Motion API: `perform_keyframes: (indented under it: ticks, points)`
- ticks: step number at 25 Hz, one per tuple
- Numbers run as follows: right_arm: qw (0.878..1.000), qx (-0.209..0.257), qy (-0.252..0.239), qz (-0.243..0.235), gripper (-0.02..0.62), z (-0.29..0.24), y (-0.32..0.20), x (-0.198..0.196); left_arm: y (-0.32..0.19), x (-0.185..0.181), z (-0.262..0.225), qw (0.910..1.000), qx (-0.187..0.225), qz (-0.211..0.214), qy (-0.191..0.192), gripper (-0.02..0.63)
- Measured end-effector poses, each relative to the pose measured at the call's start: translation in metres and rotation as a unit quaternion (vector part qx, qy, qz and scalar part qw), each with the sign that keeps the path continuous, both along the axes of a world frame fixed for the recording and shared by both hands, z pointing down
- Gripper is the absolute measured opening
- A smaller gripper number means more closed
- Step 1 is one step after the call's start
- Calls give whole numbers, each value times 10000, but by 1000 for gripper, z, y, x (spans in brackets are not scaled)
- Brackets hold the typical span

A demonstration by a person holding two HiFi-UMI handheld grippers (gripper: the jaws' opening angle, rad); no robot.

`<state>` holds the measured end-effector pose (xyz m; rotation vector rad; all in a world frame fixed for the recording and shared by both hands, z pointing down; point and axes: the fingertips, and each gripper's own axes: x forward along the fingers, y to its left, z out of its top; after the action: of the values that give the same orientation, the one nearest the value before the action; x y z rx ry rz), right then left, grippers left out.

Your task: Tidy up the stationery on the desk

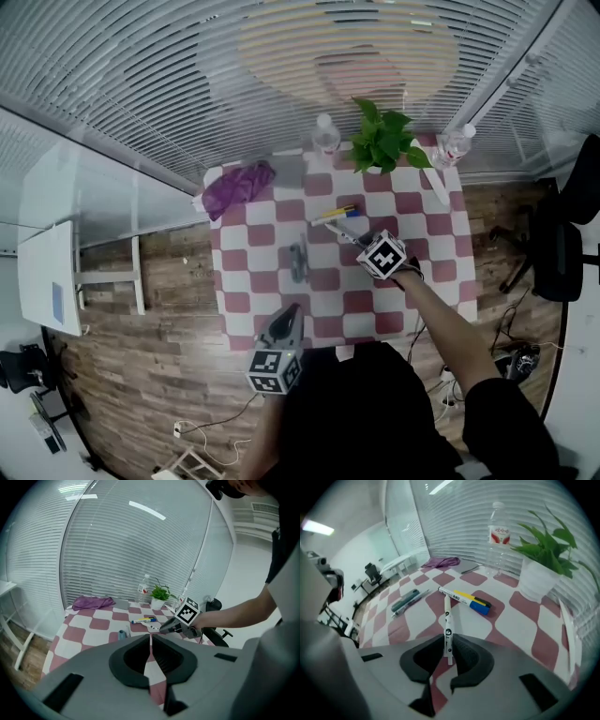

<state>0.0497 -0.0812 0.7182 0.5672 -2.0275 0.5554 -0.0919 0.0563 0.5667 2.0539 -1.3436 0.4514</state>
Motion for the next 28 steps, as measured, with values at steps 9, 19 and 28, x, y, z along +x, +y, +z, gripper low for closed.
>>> perform_keyframes:
  ticks: [9,19,28]
  points:
    - [9579,-807,-1217,2472,73,-24,38,-63,-17,-15,-1,9985,58,520,159,43]
    - [8901,-1084,-1289,4236,72,-8,58,-92,-26,-39,-2,9957,99,883,251,43]
    - [9002,-928,-894,4159,75,4,57,-106,-29,-52,4,9942,58,1013,350,43]
